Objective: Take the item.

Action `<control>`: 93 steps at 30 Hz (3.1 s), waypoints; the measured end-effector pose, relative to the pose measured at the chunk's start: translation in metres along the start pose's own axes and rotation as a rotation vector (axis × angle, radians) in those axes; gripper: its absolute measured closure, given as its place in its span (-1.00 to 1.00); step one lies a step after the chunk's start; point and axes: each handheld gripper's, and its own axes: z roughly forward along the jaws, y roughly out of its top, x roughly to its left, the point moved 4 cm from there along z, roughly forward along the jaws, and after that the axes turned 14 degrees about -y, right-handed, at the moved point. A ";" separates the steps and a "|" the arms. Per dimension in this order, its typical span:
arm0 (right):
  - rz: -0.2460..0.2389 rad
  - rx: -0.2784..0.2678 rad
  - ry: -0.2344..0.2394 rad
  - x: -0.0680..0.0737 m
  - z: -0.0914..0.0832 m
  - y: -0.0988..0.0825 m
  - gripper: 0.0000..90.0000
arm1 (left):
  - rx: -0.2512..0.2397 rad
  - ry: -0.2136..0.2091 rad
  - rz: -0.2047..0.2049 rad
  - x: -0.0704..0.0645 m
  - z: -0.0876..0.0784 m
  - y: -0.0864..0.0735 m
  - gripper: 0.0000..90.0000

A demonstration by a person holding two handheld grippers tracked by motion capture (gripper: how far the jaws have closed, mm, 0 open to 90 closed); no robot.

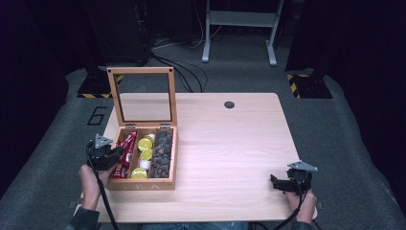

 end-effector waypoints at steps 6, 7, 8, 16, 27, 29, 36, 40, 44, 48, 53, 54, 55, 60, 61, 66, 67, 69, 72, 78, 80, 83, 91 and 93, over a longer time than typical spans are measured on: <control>0.000 0.000 0.000 0.000 0.000 0.000 -0.98 | -0.026 -0.011 0.009 -0.003 -0.008 0.006 0.85; 0.000 0.000 0.000 0.000 0.000 0.000 -0.98 | -0.031 -0.010 0.009 -0.004 -0.009 0.007 0.85; 0.000 0.000 0.000 0.000 0.000 0.000 -0.98 | -0.033 -0.013 0.011 -0.005 -0.010 0.008 0.85; 0.000 0.000 0.000 0.000 0.000 0.000 -0.98 | -0.059 -0.034 0.025 -0.011 -0.014 0.015 0.85; 0.000 0.000 0.000 0.000 0.000 0.000 -0.98 | -0.090 -0.062 0.046 -0.021 -0.019 0.026 0.85; 0.000 -0.001 0.000 0.000 0.000 0.000 -0.98 | -0.091 -0.067 0.051 -0.023 -0.019 0.027 0.85; 0.000 0.000 0.000 0.000 0.000 0.000 -0.98 | -0.099 -0.086 0.079 -0.034 -0.018 0.034 0.85; 0.000 0.001 0.000 0.000 0.000 0.000 -0.97 | -0.100 -0.099 0.092 -0.041 -0.015 0.038 0.85; 0.000 0.000 0.002 0.000 0.000 0.000 -0.97 | -0.100 -0.116 0.108 -0.048 -0.012 0.043 0.85; -0.001 0.000 0.003 0.000 0.000 0.000 -0.97 | -0.105 -0.130 0.119 -0.055 -0.008 0.047 0.85; -0.002 0.000 0.002 0.000 0.000 0.000 -0.97 | -0.101 -0.149 0.136 -0.063 -0.002 0.051 0.85; -0.001 0.000 0.002 0.000 0.000 0.000 -0.97 | -0.100 -0.152 0.138 -0.065 -0.001 0.051 0.85; 0.000 -0.001 0.004 0.001 0.000 0.000 -0.97 | -0.099 -0.157 0.143 -0.067 0.000 0.053 0.85; 0.004 -0.002 0.003 0.001 0.000 0.000 -0.96 | -0.093 -0.170 0.159 -0.073 0.006 0.055 0.85; 0.002 -0.003 0.003 0.001 0.000 0.000 -0.96 | -0.096 -0.172 0.163 -0.075 0.007 0.056 0.85; 0.002 -0.004 0.003 0.001 0.000 0.000 -0.96 | -0.089 -0.191 0.176 -0.081 0.013 0.058 0.85; 0.002 -0.003 0.003 0.001 0.000 0.000 -0.96 | -0.085 -0.195 0.178 -0.082 0.015 0.058 0.85; 0.001 -0.004 0.003 0.001 0.000 0.000 -0.96 | -0.084 -0.203 0.183 -0.085 0.017 0.059 0.85; 0.001 -0.003 0.002 0.001 0.000 0.000 -0.96 | -0.076 -0.210 0.195 -0.089 0.021 0.061 0.85; 0.001 -0.004 0.002 0.001 0.000 0.000 -0.96 | -0.076 -0.233 0.218 -0.099 0.028 0.064 0.85; 0.001 -0.004 0.002 0.001 0.000 0.000 -0.96 | -0.075 -0.240 0.226 -0.102 0.030 0.065 0.85; 0.000 -0.004 0.002 0.001 0.000 0.000 -0.96 | -0.070 -0.254 0.237 -0.108 0.035 0.067 0.85; 0.001 -0.005 0.002 0.001 0.000 0.000 -0.95 | -0.061 -0.280 0.257 -0.125 0.048 0.072 0.85; 0.000 -0.005 0.002 0.001 0.000 0.000 -0.95 | -0.058 -0.290 0.262 -0.128 0.051 0.073 0.85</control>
